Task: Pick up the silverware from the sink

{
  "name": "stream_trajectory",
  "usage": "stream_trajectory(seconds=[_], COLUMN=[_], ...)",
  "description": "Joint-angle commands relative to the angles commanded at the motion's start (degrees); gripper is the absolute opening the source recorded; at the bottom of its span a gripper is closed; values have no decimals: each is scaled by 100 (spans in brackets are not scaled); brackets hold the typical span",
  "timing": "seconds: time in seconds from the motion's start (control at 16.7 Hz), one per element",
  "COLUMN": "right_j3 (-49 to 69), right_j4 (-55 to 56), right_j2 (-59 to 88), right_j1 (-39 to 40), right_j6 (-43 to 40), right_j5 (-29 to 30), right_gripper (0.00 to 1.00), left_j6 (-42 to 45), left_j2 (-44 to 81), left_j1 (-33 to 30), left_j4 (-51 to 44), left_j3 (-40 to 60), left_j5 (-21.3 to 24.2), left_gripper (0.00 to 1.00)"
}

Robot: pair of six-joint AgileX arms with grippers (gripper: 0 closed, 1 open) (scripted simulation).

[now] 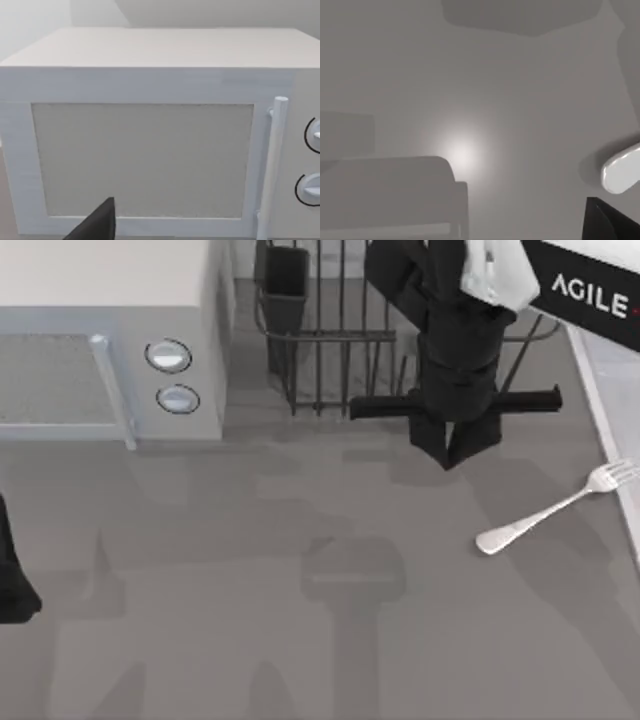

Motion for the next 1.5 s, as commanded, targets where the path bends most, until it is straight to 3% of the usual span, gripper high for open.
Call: stream_trajectory(seconds=[0.24, 0.54, 1.32, 1.5], right_j3=[-911, -1004, -1004, -1004], right_j4=[883, 974, 974, 974], right_j2=[-48, -49, -49, -49], right_j1=[216, 246, 246, 246], right_j6=[143, 164, 164, 164], right_j5=[-375, -425, -425, -425], right_gripper=[0, 0, 98, 100], left_j6=[0, 0, 0, 0], left_j2=[0, 0, 0, 0], left_j1=[0, 0, 0, 0], left_j4=[0, 0, 0, 0], left_j3=[0, 0, 0, 0], left_j5=[0, 0, 0, 0], left_gripper=[100, 100, 100, 100])
